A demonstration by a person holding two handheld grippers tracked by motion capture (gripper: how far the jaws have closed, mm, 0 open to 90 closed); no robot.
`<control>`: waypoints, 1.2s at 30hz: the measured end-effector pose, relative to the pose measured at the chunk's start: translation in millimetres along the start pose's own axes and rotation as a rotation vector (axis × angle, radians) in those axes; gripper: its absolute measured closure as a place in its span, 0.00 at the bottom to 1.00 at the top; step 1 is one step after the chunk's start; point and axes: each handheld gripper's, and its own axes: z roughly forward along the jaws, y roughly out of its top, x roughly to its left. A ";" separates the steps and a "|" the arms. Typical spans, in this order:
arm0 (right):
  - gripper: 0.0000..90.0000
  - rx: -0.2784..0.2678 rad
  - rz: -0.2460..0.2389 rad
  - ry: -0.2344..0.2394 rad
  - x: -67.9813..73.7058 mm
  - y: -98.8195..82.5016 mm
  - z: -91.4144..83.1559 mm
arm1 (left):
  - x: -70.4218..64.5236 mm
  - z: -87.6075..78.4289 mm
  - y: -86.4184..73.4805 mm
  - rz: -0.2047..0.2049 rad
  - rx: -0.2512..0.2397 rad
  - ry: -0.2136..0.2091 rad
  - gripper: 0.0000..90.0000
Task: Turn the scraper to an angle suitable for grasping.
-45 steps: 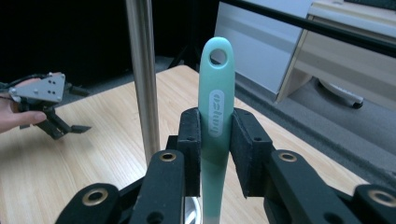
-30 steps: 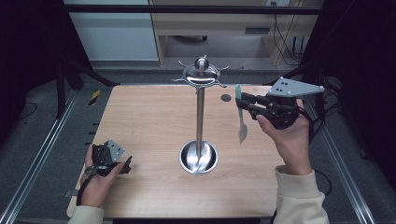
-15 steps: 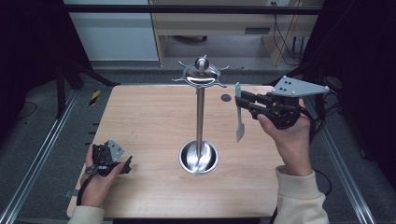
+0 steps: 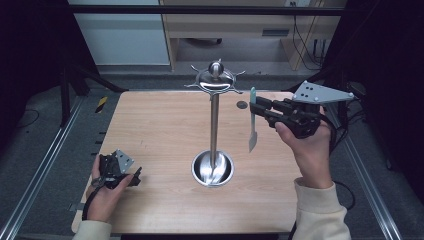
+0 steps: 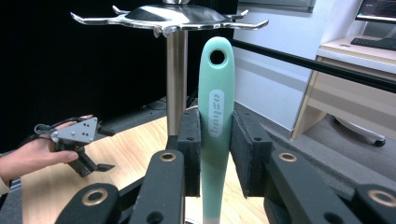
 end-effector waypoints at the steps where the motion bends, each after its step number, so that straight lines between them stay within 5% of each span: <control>1: 0.83 0.000 0.000 0.000 0.0 0.0 0.0 | 0.0 0.0 0.0 0.000 0.000 0.000 0.05; 36: 0.83 -0.060 0.002 0.116 8.2 3.3 4.2 | -0.5 -0.2 0.0 0.010 0.006 -0.001 0.05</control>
